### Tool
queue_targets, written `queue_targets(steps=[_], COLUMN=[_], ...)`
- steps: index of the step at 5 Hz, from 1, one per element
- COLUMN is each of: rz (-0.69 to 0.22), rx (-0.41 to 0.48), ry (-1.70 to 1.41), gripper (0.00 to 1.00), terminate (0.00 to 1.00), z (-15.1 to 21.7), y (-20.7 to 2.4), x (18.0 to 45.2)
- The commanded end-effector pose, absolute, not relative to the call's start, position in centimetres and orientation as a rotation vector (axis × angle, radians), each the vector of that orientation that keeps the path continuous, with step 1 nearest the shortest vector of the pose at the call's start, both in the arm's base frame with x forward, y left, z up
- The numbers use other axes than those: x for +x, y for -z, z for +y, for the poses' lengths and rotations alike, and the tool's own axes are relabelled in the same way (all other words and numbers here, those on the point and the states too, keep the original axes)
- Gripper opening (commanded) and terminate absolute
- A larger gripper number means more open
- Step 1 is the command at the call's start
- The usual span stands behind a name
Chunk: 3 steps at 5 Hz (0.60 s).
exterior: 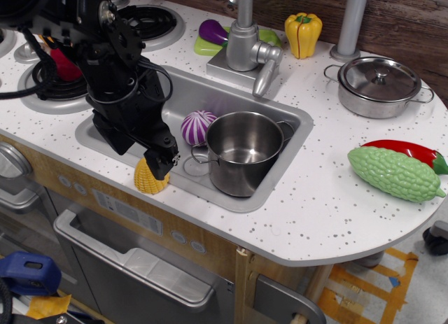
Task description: Put corn in pot which is in sink
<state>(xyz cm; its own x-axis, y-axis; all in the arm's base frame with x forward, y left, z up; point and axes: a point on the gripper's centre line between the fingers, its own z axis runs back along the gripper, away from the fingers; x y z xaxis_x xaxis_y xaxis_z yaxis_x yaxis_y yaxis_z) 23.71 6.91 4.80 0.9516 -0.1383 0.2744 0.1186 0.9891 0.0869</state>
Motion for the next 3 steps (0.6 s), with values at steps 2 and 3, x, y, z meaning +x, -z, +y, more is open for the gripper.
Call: queue_targets(steps=[2, 3], rz=[-0.287, -0.303], rx=[0.062, 0.065], ry=[0.148, 0.157], gripper=[1.00, 1.00], terminate=[0.00, 0.00], z=[7.29, 7.56], y=[-4.74, -4.30], x=[24.08, 24.39])
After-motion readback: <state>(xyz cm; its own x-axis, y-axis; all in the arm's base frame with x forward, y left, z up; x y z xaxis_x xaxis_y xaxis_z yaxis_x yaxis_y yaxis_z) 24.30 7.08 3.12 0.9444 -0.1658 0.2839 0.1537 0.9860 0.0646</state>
